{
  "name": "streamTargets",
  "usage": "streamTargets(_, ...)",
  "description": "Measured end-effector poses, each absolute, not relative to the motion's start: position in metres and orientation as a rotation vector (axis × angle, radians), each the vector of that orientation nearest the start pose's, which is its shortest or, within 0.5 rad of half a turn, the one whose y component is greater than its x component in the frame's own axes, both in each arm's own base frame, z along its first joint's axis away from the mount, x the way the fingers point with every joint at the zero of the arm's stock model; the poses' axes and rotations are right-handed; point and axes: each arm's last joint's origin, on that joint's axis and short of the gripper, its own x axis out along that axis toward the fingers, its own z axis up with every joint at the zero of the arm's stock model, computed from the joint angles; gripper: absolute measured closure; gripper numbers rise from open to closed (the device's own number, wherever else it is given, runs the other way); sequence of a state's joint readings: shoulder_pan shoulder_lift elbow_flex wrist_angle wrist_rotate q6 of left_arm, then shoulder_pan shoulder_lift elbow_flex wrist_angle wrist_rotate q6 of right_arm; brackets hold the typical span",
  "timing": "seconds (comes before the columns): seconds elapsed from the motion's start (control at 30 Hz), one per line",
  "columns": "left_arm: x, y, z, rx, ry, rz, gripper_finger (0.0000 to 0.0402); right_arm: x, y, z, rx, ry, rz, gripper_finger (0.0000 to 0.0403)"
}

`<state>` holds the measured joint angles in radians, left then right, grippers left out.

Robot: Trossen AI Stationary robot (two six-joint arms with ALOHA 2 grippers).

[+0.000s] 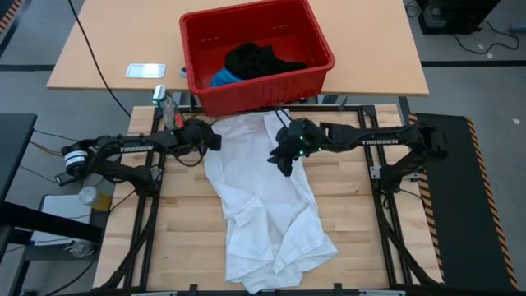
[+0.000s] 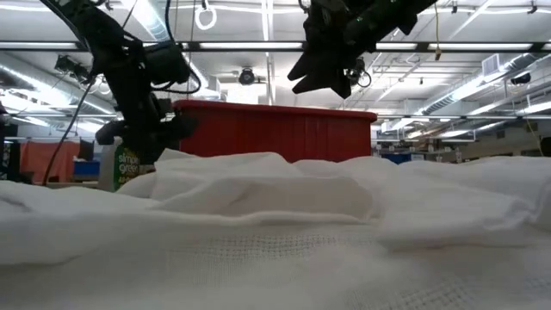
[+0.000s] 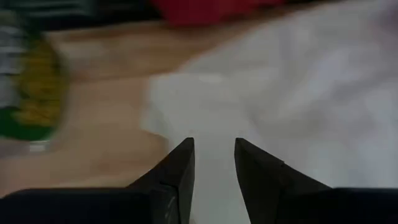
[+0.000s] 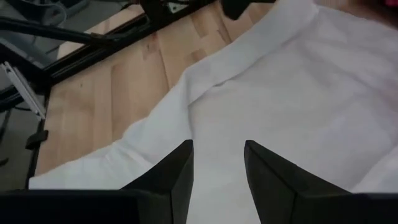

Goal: Fold laundry
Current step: Fold the white polo shirt

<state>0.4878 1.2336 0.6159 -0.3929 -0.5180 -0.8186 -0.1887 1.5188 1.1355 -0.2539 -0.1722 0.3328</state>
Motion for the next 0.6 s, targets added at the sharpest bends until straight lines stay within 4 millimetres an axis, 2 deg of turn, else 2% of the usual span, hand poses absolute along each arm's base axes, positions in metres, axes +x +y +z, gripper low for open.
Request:
streamTargets(0.1,0.184,0.122,0.175,-0.672,0.608,1.336,0.0286,0.329,-0.063,0.276,0.41,0.584,-0.154,0.0253)
streamTargets(0.23,0.2,0.133,0.17,-0.622,0.601,1.19,0.0286,0.332,-0.069,0.281,0.428,0.52,-0.181,0.0253)
streamTargets(0.3,0.205,0.136,0.167,-0.582,0.644,1.167,0.0286,0.332,-0.071,0.282,0.431,0.51,-0.177,0.0253)
streamTargets(0.47,0.214,0.149,0.16,-0.461,0.781,1.282,0.0286,0.331,-0.071,0.281,0.443,0.518,-0.156,0.0253)
streamTargets(0.6,0.231,0.165,0.151,-0.365,0.874,1.177,0.0286,0.331,-0.069,0.28,0.451,0.529,-0.151,0.0253)
